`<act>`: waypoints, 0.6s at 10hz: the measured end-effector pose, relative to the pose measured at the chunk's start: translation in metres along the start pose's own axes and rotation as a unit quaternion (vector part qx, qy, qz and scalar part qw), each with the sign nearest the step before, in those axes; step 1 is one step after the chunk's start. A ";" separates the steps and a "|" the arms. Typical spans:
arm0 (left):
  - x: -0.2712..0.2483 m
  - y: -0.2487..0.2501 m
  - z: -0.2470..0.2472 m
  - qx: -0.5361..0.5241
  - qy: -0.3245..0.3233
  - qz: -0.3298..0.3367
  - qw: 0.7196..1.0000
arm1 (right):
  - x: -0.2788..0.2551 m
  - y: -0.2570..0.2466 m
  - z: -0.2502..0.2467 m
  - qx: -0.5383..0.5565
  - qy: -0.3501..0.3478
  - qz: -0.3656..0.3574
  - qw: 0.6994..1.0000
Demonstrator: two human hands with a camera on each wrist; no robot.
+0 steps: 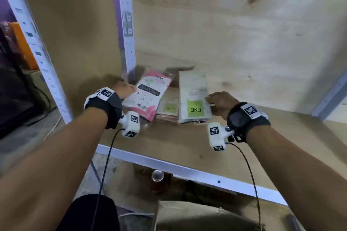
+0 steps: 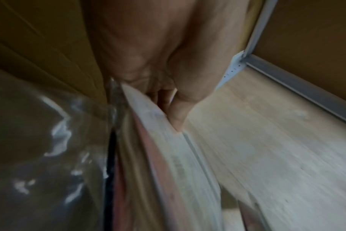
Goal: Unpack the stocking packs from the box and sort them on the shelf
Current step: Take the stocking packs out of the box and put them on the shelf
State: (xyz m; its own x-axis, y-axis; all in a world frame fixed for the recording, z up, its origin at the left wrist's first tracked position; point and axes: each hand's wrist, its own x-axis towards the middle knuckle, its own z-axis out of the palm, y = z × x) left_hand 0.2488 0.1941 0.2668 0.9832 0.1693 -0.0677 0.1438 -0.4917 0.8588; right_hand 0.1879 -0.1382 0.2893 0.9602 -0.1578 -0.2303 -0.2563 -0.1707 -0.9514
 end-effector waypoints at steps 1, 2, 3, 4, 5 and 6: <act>0.033 -0.017 0.000 -0.012 0.039 -0.037 0.998 | 0.024 0.002 0.029 0.016 -0.025 0.024 0.999; 0.051 -0.023 0.004 0.003 0.040 -0.073 0.996 | 0.048 0.007 0.051 0.041 -0.035 0.042 0.998; 0.063 -0.020 0.016 0.040 0.051 -0.066 0.996 | 0.070 0.014 0.068 0.002 -0.013 0.026 1.000; 0.065 -0.012 0.027 0.043 0.060 -0.052 0.996 | 0.079 0.016 0.080 -0.091 0.011 -0.016 0.996; 0.062 -0.014 0.036 0.050 0.041 -0.021 0.998 | 0.082 0.019 0.084 -0.092 0.011 -0.021 0.995; 0.047 -0.012 0.036 0.089 0.004 -0.002 0.996 | 0.069 0.020 0.079 -0.103 -0.004 -0.017 0.994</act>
State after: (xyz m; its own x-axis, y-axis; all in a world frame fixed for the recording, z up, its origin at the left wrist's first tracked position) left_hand 0.2969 0.1771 0.2354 0.9819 0.1774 -0.0670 0.1662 -0.6351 0.7544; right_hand 0.2579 -0.0755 0.2377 0.9694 -0.1409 -0.2011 -0.2401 -0.3722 -0.8966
